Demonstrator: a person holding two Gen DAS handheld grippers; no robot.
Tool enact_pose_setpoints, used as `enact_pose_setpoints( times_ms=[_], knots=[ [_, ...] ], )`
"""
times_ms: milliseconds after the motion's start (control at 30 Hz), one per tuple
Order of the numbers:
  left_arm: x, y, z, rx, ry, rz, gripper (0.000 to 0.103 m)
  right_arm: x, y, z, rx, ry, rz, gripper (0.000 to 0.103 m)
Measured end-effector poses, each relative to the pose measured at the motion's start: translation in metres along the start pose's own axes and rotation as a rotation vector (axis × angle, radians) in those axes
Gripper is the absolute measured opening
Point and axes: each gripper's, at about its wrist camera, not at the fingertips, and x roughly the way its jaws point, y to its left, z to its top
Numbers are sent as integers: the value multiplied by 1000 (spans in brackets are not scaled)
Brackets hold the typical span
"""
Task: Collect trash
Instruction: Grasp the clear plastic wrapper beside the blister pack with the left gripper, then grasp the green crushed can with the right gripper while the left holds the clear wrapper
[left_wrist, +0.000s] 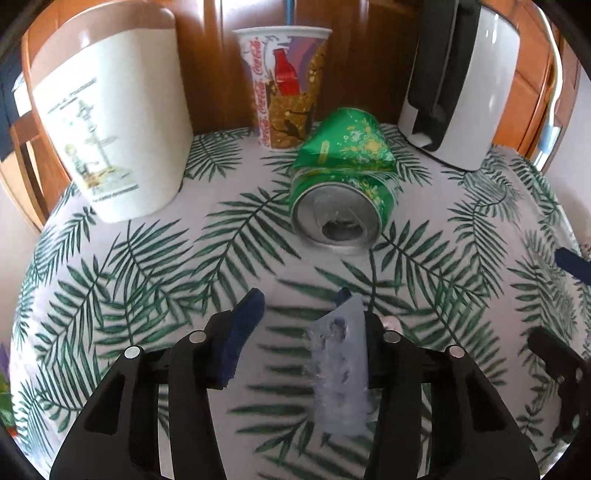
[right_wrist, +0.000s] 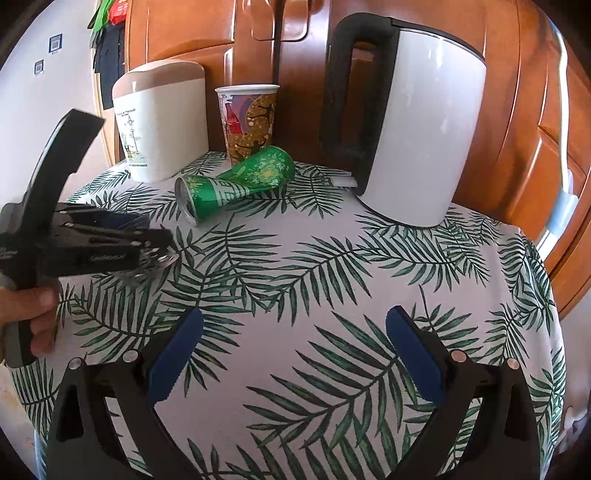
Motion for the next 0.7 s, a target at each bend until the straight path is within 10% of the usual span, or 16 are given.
enact_pose_setpoints(
  times_ms=[367,567,700],
  knots=[
    [-30,-17,-23,81,-78,16,56,-5,15,0,-23,-4,5,98],
    [-29,-13,-23,77,-62,-16,16,-8,18,2,-25,-4,8,98],
    [-28,-11,-26,68,-60,-36,13,-6,18,5,-16,-2,17,98]
  ],
)
